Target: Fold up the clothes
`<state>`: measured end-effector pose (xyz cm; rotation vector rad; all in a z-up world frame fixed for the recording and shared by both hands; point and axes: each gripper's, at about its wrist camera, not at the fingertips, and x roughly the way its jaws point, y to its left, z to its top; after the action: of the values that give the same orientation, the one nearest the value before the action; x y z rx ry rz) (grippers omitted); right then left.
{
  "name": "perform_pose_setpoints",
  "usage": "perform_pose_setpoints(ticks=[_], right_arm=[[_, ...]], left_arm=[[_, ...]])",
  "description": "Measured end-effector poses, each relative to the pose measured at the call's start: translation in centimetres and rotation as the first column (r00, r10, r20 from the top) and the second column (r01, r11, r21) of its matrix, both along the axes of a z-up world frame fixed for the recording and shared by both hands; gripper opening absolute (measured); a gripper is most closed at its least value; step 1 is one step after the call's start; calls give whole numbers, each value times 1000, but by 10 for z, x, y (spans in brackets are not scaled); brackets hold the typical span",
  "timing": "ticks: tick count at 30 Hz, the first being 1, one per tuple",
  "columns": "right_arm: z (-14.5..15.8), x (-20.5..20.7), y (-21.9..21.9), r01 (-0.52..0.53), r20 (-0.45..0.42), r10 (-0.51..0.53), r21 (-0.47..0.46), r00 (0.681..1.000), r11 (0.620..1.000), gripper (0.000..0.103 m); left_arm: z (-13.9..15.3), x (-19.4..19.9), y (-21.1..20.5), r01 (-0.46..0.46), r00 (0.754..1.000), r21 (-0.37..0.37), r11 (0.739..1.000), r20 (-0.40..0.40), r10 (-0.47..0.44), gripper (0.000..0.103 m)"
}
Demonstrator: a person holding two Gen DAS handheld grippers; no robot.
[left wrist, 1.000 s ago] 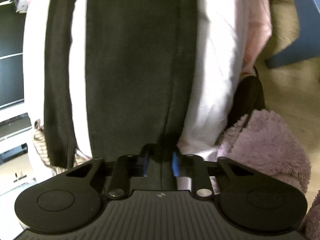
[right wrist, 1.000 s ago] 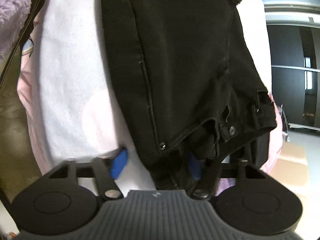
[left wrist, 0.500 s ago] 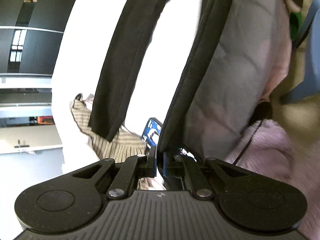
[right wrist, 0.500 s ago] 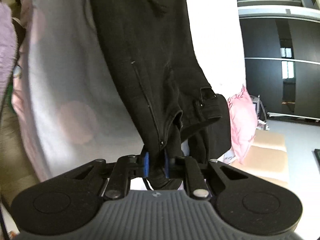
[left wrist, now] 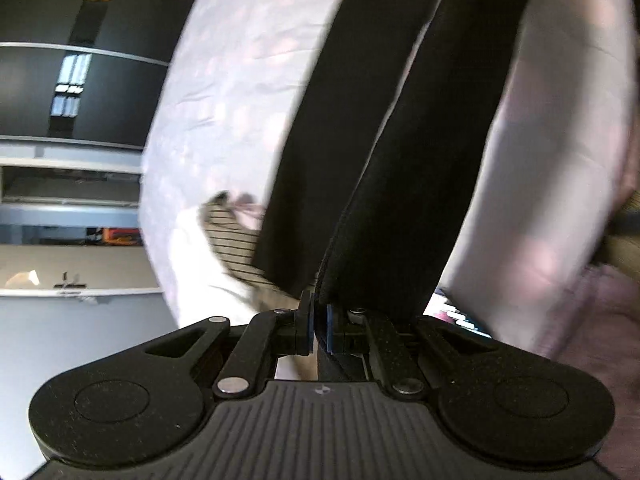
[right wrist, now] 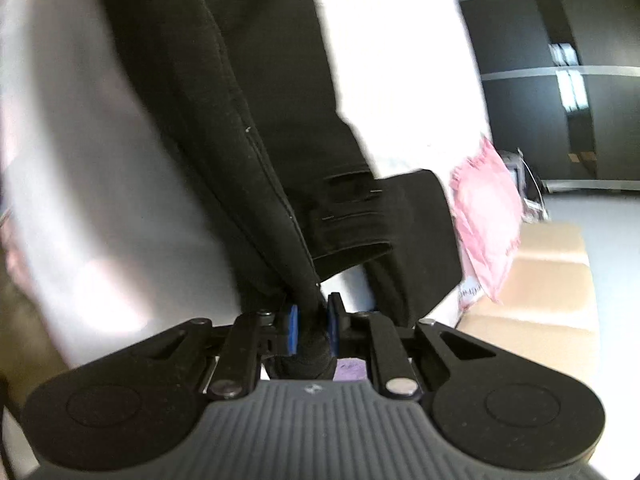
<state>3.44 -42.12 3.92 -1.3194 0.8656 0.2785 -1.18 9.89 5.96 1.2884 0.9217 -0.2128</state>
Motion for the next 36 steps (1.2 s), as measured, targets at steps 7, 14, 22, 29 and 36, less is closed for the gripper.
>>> perform_pose_setpoints(ticks=[7,14,22,29,36], right_arm=[[12,90,6,141,18,-143,83,990,987,14],[-22,164,15,187,-31,-185,68,982,980,13],[-56,209,15,251,-42,-249,30,967,968,14],[-48,203,14,313,34,-315,63,948,948,47],[-12,175,13,375,169,-410,202,896,905,54]], left_arm=[[-10,116,2,-52,996,38,998,-69,54,4],[-54,227,4,-135,971,27,990,-196,138,4],[-103,288,14,-232,950,-74,970,-232,210,19],[-76,292,38,-250,964,-219,943,-145,221,57],[-40,259,45,-222,975,-283,933,-82,208,67]])
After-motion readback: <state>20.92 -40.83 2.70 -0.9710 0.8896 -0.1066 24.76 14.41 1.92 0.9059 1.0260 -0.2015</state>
